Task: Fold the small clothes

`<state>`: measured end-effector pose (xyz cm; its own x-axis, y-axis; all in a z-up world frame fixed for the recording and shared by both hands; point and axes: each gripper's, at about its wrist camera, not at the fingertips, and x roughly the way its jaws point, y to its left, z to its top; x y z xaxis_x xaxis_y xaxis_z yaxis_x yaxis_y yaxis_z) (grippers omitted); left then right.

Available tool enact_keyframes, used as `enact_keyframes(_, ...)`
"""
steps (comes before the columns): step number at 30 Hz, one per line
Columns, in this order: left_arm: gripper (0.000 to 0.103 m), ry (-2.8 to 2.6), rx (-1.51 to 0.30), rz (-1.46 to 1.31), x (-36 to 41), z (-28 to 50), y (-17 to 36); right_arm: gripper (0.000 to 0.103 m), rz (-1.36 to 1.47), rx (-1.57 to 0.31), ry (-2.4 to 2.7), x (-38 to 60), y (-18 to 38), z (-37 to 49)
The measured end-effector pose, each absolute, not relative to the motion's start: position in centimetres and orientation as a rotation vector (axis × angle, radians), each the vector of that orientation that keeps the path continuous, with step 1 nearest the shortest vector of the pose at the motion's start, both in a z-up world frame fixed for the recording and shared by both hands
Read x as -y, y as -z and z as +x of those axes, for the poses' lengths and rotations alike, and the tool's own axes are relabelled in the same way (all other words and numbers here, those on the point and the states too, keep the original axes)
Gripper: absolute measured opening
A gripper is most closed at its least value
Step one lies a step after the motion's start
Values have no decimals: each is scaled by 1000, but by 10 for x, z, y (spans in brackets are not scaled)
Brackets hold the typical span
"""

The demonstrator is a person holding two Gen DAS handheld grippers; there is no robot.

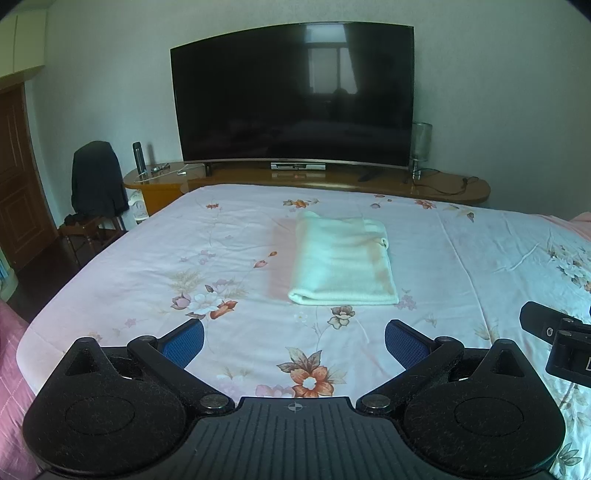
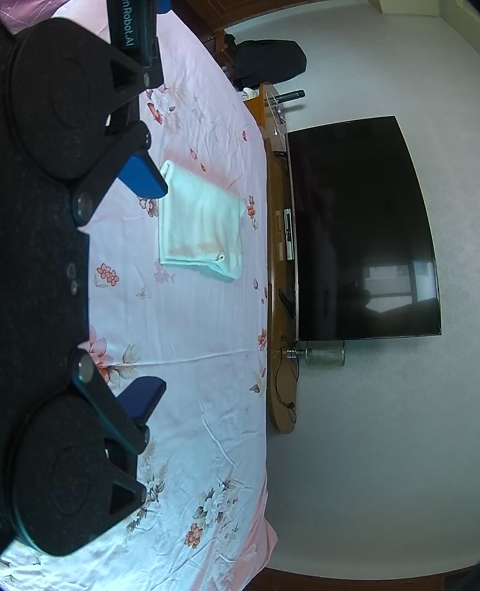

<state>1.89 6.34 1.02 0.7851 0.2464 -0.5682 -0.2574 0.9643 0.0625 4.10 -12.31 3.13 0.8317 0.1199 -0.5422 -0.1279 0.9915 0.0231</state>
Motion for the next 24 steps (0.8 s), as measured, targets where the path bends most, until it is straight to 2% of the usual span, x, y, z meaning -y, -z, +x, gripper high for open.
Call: enact_keyframes(24,103,-262,-633,-37,-58,34,-3,102,-23,-585,-136,120,-29,48)
